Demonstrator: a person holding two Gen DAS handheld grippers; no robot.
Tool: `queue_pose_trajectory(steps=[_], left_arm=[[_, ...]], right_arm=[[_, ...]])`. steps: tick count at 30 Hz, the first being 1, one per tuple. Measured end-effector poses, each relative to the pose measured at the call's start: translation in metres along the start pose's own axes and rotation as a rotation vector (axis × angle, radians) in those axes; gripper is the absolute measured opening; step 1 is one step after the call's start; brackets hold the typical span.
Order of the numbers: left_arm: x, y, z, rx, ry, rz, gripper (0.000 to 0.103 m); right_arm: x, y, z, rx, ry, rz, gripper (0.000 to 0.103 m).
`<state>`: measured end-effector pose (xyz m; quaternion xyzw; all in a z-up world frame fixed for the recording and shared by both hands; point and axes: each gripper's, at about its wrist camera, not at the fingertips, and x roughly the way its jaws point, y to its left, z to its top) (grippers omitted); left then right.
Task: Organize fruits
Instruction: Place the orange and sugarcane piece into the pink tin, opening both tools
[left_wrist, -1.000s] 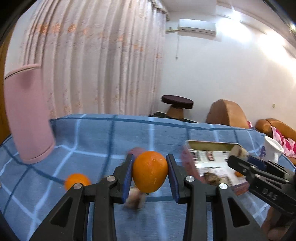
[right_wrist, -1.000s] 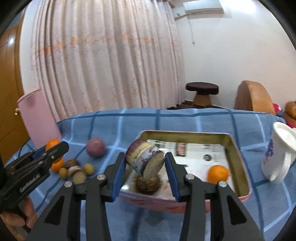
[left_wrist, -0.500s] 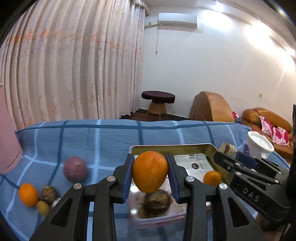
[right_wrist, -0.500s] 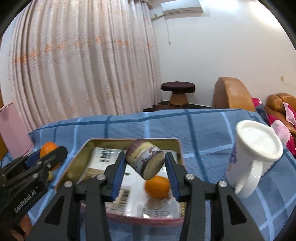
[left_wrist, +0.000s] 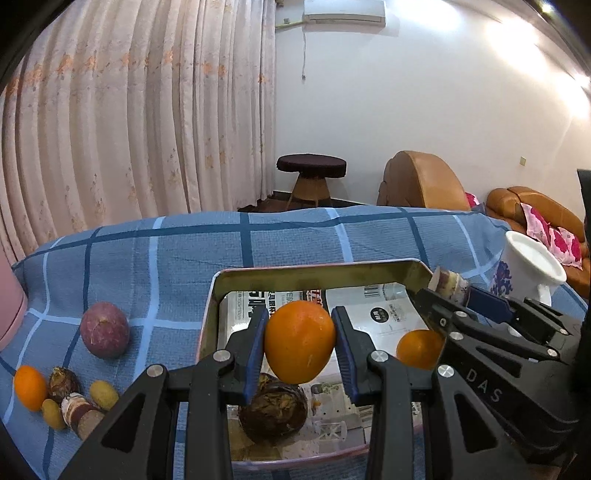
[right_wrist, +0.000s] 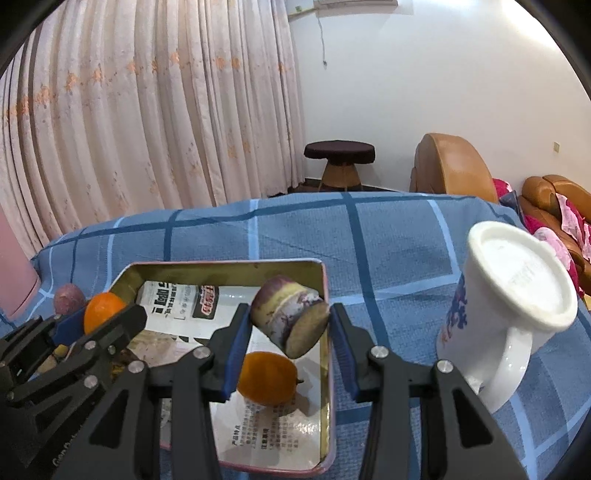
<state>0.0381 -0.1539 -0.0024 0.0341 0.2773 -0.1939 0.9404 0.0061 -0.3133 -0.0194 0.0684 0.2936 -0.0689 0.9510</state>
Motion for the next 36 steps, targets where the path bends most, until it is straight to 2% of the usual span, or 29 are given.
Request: queue_pose_trajectory(steps=[12, 20, 23, 25, 27, 30, 31, 32, 33, 36], left_arm=[[0.002, 0.001, -0.001, -0.01, 0.021, 0.013, 0.037], [0.002, 0.001, -0.002, -0.022, 0.023, 0.036, 0.037], [0.001, 0.002, -0.002, -0.026, 0.018, 0.042, 0.038], [-0.001, 0.003, -0.003, -0.029, 0.012, 0.047, 0.039], [-0.004, 0.003, -0.003, -0.029, -0.005, 0.055, 0.043], [-0.009, 0.003, -0.004, -0.028, -0.027, 0.085, 0.064], [-0.01, 0.003, -0.003, -0.027, -0.031, 0.087, 0.075], [-0.012, 0.002, -0.004, -0.022, -0.042, 0.081, 0.08], [-0.015, 0.001, -0.004, -0.014, -0.059, 0.075, 0.08], [-0.022, -0.006, -0.005, 0.032, -0.091, 0.098, 0.081]], right_arm=[[-0.002, -0.001, 0.002, 0.016, -0.006, 0.012, 0.047], [-0.002, 0.016, 0.003, -0.05, -0.024, 0.021, 0.047], [-0.003, 0.012, 0.003, -0.022, -0.034, 0.05, 0.054], [-0.003, 0.007, 0.002, 0.004, -0.038, 0.059, 0.063], [-0.003, 0.001, 0.002, 0.041, -0.046, 0.073, 0.067], [-0.005, -0.008, 0.002, 0.095, -0.06, 0.077, 0.073], [-0.006, -0.011, 0.002, 0.114, -0.066, 0.08, 0.082], [-0.008, -0.014, 0.002, 0.135, -0.073, 0.092, 0.087], [-0.009, -0.016, 0.003, 0.149, -0.081, 0.098, 0.093], [-0.017, -0.016, 0.004, 0.152, -0.128, 0.089, 0.096]])
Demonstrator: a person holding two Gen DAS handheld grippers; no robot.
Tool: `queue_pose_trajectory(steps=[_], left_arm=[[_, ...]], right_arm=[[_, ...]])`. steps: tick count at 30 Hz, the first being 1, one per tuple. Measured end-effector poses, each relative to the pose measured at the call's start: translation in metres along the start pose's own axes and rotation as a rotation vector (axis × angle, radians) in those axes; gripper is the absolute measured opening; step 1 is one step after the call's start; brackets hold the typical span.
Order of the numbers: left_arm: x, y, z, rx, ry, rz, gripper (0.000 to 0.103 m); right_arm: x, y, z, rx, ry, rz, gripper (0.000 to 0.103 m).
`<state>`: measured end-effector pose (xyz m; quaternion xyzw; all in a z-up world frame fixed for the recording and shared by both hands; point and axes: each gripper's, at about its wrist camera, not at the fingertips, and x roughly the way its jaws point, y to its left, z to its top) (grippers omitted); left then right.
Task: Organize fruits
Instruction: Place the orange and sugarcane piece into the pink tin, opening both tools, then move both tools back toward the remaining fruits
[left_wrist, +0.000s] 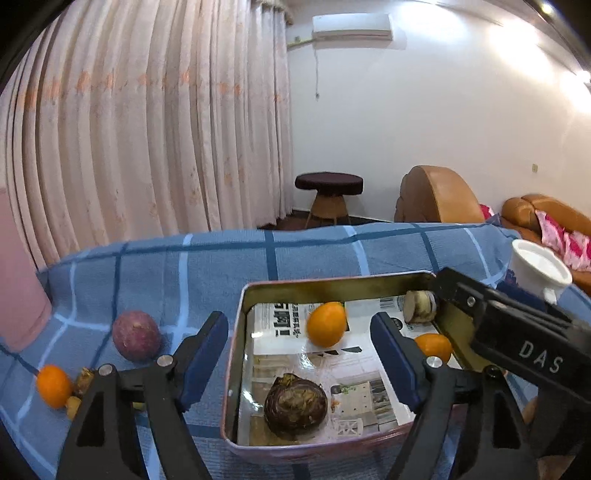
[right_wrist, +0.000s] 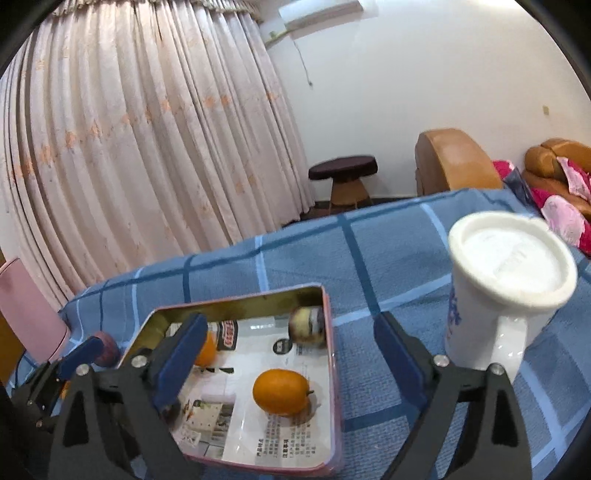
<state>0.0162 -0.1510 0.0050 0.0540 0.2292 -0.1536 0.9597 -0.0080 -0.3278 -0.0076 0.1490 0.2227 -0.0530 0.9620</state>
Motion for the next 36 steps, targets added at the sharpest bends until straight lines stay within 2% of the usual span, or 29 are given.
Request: queue_pose_trajectory(steps=[7, 12, 15, 27, 36], left_arm=[[-0.007, 0.006, -0.002, 0.009, -0.017, 0.036, 0.081], [-0.01, 0.014, -0.006, 0.022, -0.028, 0.086, 0.081], [-0.013, 0.017, -0.008, 0.013, -0.039, 0.099, 0.081], [-0.018, 0.036, -0.016, -0.02, -0.011, 0.118, 0.081], [-0.027, 0.056, -0.022, -0.044, -0.007, 0.132, 0.081]], right_arm=[[-0.009, 0.01, -0.001, -0.048, -0.045, -0.029, 0.099], [-0.022, 0.01, -0.005, -0.024, -0.147, -0.094, 0.103], [-0.028, 0.01, -0.007, -0.012, -0.17, -0.102, 0.103], [-0.036, 0.026, -0.014, -0.056, -0.178, -0.123, 0.103], [-0.044, 0.04, -0.025, -0.04, -0.157, -0.079, 0.103]])
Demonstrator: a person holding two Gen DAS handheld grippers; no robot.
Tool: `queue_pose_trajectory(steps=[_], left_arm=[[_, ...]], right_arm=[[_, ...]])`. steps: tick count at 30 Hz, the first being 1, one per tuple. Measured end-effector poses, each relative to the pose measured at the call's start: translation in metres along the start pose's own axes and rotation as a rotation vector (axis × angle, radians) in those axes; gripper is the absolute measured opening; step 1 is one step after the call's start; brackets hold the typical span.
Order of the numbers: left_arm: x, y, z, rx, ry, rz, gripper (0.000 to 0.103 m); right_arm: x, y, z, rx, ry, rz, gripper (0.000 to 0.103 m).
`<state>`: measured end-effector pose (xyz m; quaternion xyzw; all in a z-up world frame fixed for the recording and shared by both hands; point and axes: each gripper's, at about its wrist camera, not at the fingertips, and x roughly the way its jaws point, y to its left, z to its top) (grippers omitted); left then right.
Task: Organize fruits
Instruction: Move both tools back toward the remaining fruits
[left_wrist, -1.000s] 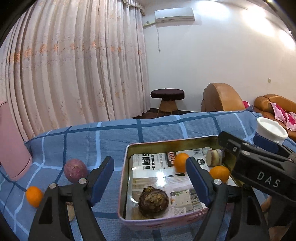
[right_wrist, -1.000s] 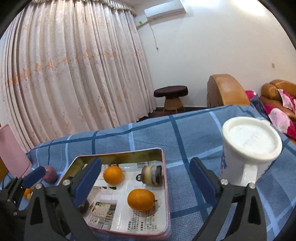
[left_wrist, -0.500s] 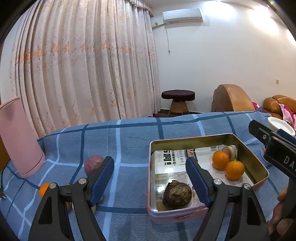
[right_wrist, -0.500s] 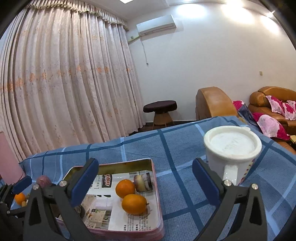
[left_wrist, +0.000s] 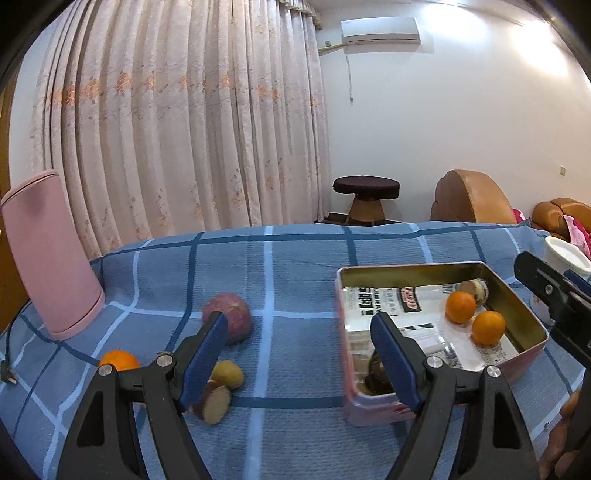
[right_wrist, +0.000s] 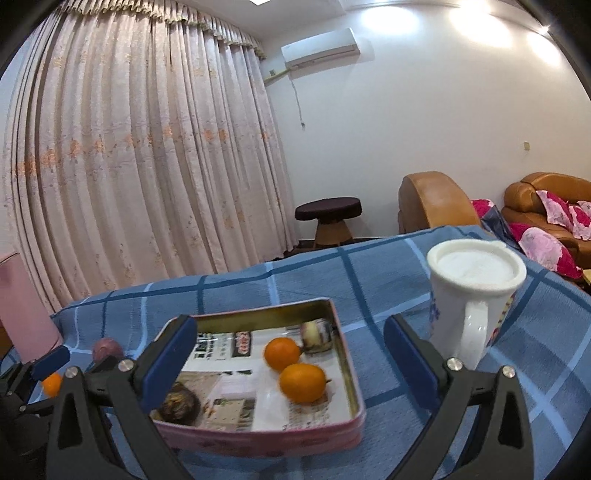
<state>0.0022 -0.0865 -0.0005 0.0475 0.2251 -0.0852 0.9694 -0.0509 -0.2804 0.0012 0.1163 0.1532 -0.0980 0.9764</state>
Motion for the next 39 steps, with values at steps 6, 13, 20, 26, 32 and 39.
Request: queue_pose_trajectory(steps=[6, 13, 20, 26, 32, 39], left_arm=[[0.0, 0.018, -0.002, -0.023, 0.009, 0.01, 0.081], [-0.001, 0.039, -0.005, -0.045, 0.014, 0.027, 0.081], [-0.003, 0.061, -0.008, -0.046, 0.015, 0.047, 0.081], [-0.002, 0.084, -0.01, -0.063, 0.027, 0.07, 0.081], [-0.001, 0.107, -0.013, -0.067, 0.047, 0.09, 0.081], [0.004, 0.145, -0.019, -0.099, 0.096, 0.123, 0.081]], right_arm=[[-0.005, 0.019, -0.005, -0.032, 0.002, 0.011, 0.103], [-0.006, 0.039, -0.012, -0.012, 0.038, 0.056, 0.103], [-0.008, 0.064, -0.019, -0.036, 0.047, 0.08, 0.103], [-0.009, 0.085, -0.023, -0.062, 0.052, 0.101, 0.103], [-0.01, 0.108, -0.027, -0.107, 0.061, 0.119, 0.103], [-0.006, 0.136, -0.034, -0.19, 0.102, 0.149, 0.089]])
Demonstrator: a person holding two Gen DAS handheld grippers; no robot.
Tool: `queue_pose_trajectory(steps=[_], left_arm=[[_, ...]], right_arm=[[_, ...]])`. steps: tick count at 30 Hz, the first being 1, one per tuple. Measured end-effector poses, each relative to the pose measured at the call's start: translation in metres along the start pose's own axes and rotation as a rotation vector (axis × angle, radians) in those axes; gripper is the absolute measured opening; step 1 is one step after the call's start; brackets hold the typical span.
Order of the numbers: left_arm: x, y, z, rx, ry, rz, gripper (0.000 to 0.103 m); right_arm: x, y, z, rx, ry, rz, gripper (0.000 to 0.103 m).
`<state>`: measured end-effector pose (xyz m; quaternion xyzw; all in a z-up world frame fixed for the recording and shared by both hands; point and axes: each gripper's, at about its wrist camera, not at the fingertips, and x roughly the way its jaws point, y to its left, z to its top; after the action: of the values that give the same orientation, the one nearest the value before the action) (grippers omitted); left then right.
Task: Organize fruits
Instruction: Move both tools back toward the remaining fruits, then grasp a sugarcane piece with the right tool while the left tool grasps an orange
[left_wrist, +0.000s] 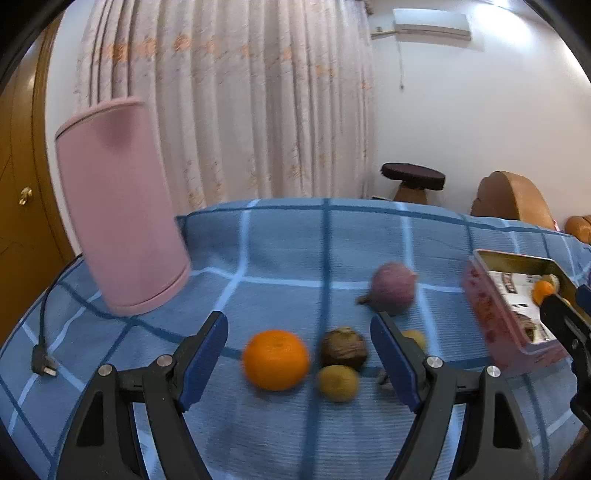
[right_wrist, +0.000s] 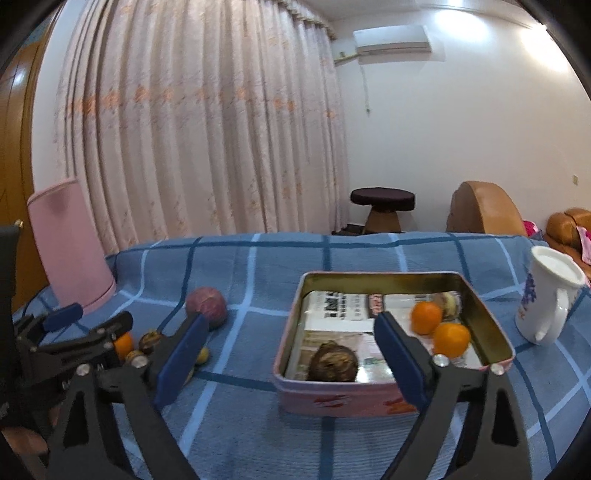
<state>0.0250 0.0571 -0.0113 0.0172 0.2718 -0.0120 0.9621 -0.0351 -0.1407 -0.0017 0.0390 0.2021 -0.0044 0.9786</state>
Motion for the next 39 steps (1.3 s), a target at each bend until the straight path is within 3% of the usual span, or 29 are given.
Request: queue_pose_trajectory(steps=[9, 14, 16, 24, 32, 36, 39], left_arm=[[0.009, 0.049, 0.005, -0.091, 0.036, 0.067, 0.081], [0.014, 0.066, 0.008, -0.132, 0.055, 0.075, 0.081], [0.016, 0.07, 0.008, -0.145, 0.064, 0.078, 0.081], [0.02, 0.062, 0.008, -0.118, 0.094, 0.001, 0.081], [0.031, 0.038, 0.0, -0.011, 0.147, -0.05, 0.081], [0.037, 0.039, -0.002, -0.019, 0.179, -0.059, 0.081], [0.041, 0.042, -0.003, -0.053, 0.205, -0.108, 0.081]], right_arm=[[0.024, 0.033, -0.007, -0.058, 0.141, 0.118, 0.07], [0.042, 0.057, -0.013, -0.07, 0.238, 0.197, 0.069], [0.052, 0.067, -0.015, -0.069, 0.285, 0.204, 0.061], [0.094, 0.084, -0.025, 0.041, 0.45, 0.215, 0.051], [0.088, 0.08, -0.024, 0.051, 0.453, 0.234, 0.047], [0.077, 0.075, -0.024, 0.06, 0.423, 0.241, 0.047], [0.064, 0.07, -0.023, 0.045, 0.375, 0.221, 0.047]])
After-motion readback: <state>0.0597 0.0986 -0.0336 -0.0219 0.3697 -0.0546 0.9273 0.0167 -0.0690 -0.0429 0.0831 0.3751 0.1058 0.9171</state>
